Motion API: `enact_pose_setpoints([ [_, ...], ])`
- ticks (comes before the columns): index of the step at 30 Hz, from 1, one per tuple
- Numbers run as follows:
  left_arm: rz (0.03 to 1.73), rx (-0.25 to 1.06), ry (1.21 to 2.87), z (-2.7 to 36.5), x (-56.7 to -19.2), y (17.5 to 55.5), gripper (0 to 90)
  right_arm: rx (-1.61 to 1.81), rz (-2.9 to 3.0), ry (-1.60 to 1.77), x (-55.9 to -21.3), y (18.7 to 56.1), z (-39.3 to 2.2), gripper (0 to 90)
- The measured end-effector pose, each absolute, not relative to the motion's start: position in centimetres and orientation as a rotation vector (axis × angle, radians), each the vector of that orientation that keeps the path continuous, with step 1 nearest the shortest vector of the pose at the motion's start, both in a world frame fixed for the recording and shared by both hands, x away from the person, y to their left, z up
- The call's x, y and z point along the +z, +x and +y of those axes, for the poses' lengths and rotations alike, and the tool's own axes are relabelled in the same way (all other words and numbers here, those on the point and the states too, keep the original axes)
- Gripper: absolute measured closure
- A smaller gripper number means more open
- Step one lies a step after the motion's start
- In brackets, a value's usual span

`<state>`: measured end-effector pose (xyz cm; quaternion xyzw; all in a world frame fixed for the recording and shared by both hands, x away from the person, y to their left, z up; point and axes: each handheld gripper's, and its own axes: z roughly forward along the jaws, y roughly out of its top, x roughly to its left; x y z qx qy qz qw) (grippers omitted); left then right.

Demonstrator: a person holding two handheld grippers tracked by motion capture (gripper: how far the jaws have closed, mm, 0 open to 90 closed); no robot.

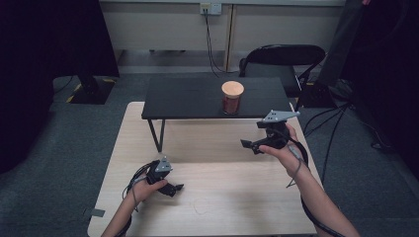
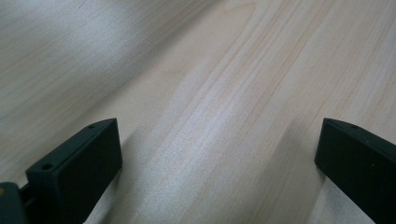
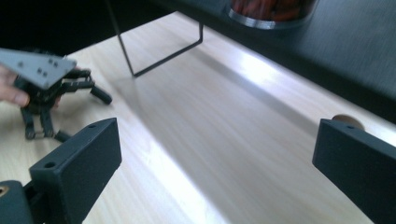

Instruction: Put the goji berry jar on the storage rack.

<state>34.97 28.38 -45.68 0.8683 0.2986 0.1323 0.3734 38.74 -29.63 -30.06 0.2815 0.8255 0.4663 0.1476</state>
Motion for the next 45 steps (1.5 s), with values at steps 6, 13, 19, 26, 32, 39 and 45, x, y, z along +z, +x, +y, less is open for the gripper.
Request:
enact_pose_setpoints([
  [6,0.766,0.338,2.223,28.4,-45.7,35.0,0.0,1.329,2.379,0.827,-31.8,37.7,-30.5,0.2],
  [13,0.766,0.339,2.223,28.4,-45.7,35.0,0.0,1.314,2.399,0.837,-33.9,37.1,-31.0,0.2],
  [19,0.766,0.338,2.223,28.4,-45.7,35.0,0.0,1.341,2.407,0.855,-35.7,36.5,-31.6,0.2],
  [26,0.766,0.339,2.222,28.4,-45.7,35.0,0.0,1.35,2.421,0.877,-37.9,36.0,-32.1,0.2],
  [32,0.766,0.339,2.222,28.4,-45.7,35.0,0.0,1.32,2.44,0.899,-39.8,35.7,-32.3,0.3],
  [39,0.766,0.339,2.222,28.4,-45.7,35.0,0.0,1.27,2.463,0.933,-41.5,35.5,-32.5,0.4],
  [45,0.766,0.339,2.222,28.4,-45.7,35.0,0.0,1.257,2.468,0.953,-43.0,35.1,-32.7,0.5],
])
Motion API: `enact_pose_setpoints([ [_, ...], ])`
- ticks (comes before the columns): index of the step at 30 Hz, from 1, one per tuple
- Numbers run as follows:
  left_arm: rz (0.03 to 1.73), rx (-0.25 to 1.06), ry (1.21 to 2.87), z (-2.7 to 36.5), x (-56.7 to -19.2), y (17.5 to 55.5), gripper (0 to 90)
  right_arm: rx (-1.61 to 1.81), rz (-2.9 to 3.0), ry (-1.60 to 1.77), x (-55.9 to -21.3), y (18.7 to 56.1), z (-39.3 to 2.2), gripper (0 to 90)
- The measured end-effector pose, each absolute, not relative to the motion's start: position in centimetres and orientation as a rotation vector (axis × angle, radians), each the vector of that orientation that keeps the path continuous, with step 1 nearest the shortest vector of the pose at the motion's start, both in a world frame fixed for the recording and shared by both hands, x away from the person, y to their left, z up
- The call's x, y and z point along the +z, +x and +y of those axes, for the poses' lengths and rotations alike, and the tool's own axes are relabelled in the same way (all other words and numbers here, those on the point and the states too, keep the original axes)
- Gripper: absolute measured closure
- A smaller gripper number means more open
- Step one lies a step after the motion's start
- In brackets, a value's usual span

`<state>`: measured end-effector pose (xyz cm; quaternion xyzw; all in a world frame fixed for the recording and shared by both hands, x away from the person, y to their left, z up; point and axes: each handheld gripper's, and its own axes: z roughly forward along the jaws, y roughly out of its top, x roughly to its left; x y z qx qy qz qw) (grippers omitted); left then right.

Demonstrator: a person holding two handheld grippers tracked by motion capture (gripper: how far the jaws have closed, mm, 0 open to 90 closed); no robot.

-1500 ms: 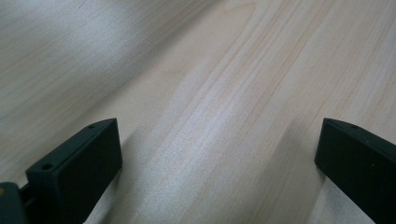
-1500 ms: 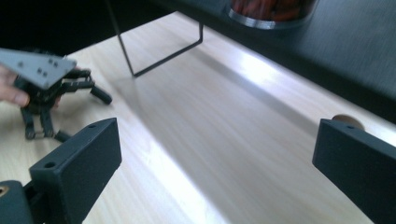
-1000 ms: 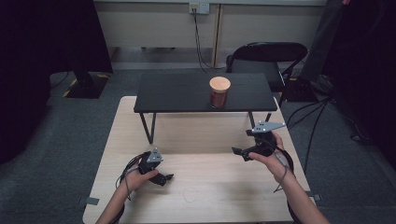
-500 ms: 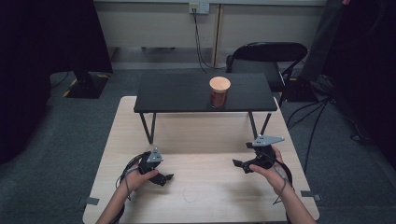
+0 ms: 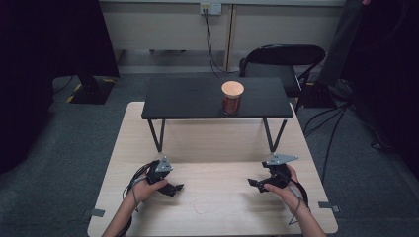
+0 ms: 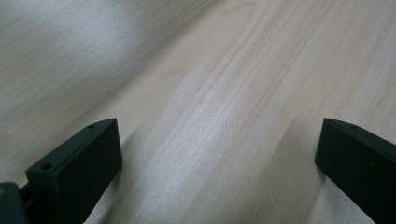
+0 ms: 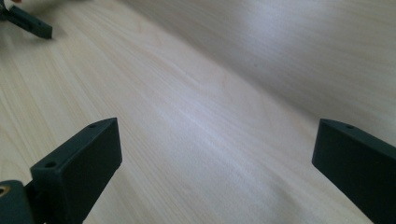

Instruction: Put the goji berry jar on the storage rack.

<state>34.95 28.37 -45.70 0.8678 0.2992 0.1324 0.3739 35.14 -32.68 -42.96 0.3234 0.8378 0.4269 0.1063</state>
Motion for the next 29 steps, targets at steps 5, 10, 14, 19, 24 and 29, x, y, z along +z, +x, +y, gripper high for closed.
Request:
enact_pose_setpoints([
  [5,0.767,0.341,2.223,28.4,-45.7,34.9,0.0,1.225,2.485,0.958,-43.9,35.0,-32.7,0.5],
  [10,0.767,0.341,2.222,28.4,-45.7,34.9,0.0,1.207,2.503,0.969,-44.6,34.9,-32.9,0.5],
  [14,0.767,0.341,2.221,28.4,-45.7,34.9,0.0,1.206,2.502,0.979,-45.0,34.7,-33.2,0.8],
  [19,0.767,0.341,2.221,28.4,-45.7,34.9,0.0,1.199,2.494,0.99,-45.3,34.6,-33.4,1.0],
  [24,0.768,0.342,2.221,28.4,-45.7,34.9,0.0,1.166,2.492,0.988,-45.4,34.3,-33.2,1.0],
  [29,0.769,0.342,2.221,28.3,-45.7,34.9,0.0,1.145,2.493,0.962,-45.3,34.2,-33.1,1.5],
])
